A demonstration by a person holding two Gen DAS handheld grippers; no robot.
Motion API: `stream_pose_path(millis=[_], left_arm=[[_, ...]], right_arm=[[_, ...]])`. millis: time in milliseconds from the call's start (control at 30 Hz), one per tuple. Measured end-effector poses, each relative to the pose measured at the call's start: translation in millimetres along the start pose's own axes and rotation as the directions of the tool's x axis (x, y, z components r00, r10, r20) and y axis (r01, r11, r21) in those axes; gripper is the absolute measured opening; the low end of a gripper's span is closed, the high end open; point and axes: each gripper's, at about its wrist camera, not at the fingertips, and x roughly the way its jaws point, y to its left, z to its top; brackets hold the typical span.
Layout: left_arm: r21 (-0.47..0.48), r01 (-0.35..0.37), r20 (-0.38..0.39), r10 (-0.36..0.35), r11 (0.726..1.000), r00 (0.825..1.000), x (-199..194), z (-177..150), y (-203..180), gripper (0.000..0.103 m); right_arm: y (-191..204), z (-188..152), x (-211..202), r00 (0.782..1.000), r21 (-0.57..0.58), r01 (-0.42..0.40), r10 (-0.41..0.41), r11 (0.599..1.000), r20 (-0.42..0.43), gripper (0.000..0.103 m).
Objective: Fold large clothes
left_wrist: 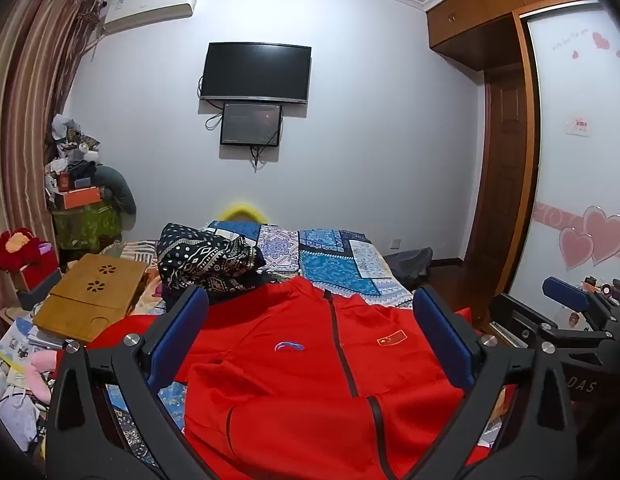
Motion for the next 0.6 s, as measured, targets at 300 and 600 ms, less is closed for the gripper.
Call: stream_pose_path(millis=[300,600], left_arm=[[0.009,-0.001,0.008,0.001,1.0,1.0,-0.8,-1.0,1.0,0.103],[-0.007,0.003,-0.006,-0.003,1.0,1.0,5.9,-3.4,4.7,0.103]], right_arm=[[0.3,-0.1,0.7,1.0,0.009,-0.004,0.004,1.0,-0.005,0.103],[0.6,-1.2,2.4,1.0,0.008,0.0,0.0,1.0,-0.007,0.103]])
